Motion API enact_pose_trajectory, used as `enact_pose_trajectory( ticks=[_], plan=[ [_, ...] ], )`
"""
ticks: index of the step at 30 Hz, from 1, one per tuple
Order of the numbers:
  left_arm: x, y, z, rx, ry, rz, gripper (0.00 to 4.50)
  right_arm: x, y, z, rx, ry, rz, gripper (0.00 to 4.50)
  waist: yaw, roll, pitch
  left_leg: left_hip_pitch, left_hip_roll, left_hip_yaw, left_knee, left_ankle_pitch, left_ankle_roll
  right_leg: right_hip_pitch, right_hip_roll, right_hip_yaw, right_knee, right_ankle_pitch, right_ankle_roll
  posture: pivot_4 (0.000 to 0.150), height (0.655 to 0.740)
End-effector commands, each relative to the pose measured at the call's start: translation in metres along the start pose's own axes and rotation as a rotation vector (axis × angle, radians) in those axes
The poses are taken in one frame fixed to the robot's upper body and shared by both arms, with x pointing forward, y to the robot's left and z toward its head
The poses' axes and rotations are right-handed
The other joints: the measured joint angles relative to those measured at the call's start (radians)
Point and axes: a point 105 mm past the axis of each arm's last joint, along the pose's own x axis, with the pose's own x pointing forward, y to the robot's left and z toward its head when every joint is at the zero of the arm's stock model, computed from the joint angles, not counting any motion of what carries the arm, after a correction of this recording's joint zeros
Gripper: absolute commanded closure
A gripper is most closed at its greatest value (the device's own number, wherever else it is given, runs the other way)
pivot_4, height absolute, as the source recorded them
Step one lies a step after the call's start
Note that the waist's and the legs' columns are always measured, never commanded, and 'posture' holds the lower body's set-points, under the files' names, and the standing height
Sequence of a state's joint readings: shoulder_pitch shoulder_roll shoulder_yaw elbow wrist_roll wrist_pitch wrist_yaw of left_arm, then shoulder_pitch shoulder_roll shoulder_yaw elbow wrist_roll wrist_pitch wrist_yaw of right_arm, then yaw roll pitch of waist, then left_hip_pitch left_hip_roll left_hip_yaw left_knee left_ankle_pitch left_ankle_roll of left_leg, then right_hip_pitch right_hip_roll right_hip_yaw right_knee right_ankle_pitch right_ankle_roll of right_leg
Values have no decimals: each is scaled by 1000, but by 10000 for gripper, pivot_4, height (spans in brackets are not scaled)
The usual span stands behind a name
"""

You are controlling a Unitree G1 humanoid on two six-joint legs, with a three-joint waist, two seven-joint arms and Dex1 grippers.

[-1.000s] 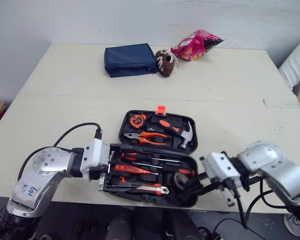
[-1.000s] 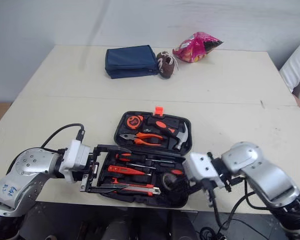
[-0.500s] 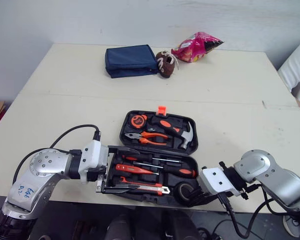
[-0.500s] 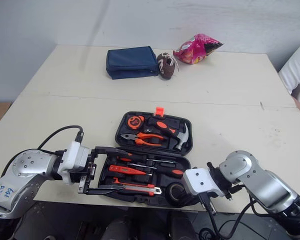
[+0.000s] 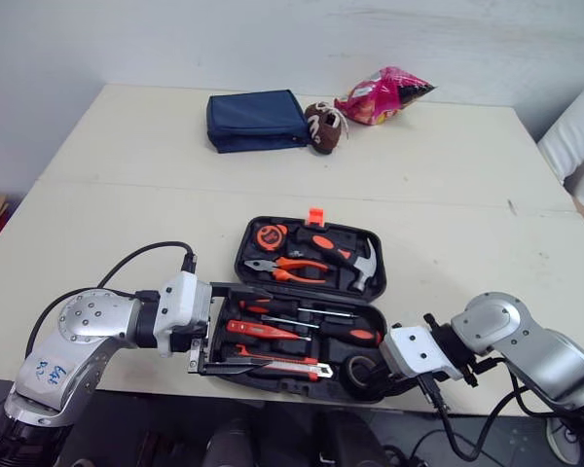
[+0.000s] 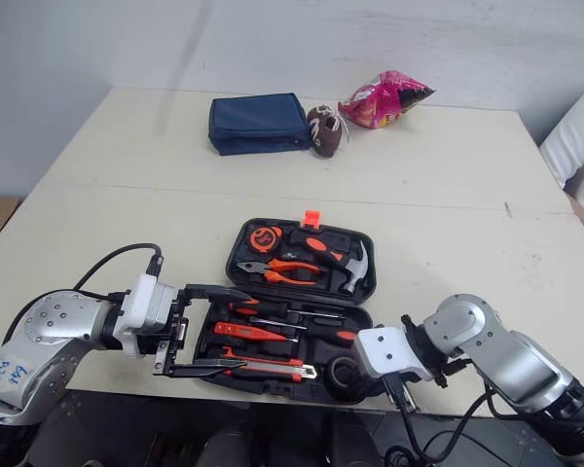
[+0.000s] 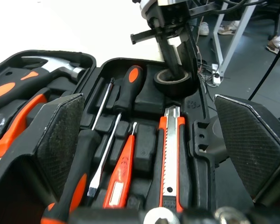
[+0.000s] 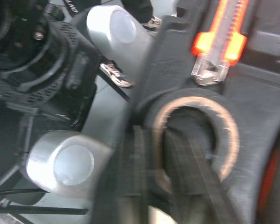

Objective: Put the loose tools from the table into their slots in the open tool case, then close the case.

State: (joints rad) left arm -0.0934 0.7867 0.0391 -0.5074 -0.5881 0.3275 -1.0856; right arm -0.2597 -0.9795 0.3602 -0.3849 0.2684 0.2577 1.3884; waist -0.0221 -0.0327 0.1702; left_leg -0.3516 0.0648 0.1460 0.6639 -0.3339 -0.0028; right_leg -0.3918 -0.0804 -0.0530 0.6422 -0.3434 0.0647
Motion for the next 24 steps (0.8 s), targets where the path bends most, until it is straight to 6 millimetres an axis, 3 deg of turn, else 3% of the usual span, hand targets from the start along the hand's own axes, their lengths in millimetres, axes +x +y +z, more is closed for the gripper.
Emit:
enact_pose_trajectory(
  ticks=[1,2,6,8,11,14,18,20,24],
  plan=[
    [2,-3,8,33,-19,-8,0,3,7,-17,40,29,28,17554,0,0,0,0,0,0,0,0,0,0,0,0,0,0,0,1500,7400],
    [0,-3,7,30,-17,-4,0,-1,11,-8,65,-41,60,13189,-2,0,0,0,0,0,0,0,0,0,0,0,0,0,0,1500,7400],
    [-4,-2,4,18,-7,12,0,-26,16,22,99,-230,90,13189,-3,6,4,-1,0,0,0,0,0,-1,0,0,0,0,0,1500,7400],
    [-6,-1,4,18,-3,16,0,-39,17,28,151,-254,108,13189,-6,11,7,-1,0,0,0,0,0,-1,0,0,1,0,0,1500,7400],
    [-6,-1,3,17,-3,20,0,-43,15,28,143,-254,96,13189,-7,12,8,0,1,0,0,0,0,-2,1,0,2,0,0,1500,7400],
    [-5,0,2,21,-3,23,0,-36,-1,42,120,-422,-2,21580,-6,11,8,0,2,-1,-2,1,-2,-2,2,-1,2,-1,-1,1500,7400],
    [-3,0,3,28,-6,21,0,-21,-5,42,131,-473,-42,42345,-5,13,9,-1,0,0,-1,1,-1,-3,1,0,2,0,0,1500,7400],
    [-3,1,3,30,-5,20,0,-15,-4,38,132,-464,-44,44329,-3,13,9,-2,0,0,0,0,-1,-3,1,0,2,0,0,1500,7400],
    [-5,2,2,37,3,29,0,9,3,-5,156,-242,-32,44329,-4,13,9,-2,0,0,0,0,-1,-2,1,0,2,0,0,1500,7400]
  ],
)
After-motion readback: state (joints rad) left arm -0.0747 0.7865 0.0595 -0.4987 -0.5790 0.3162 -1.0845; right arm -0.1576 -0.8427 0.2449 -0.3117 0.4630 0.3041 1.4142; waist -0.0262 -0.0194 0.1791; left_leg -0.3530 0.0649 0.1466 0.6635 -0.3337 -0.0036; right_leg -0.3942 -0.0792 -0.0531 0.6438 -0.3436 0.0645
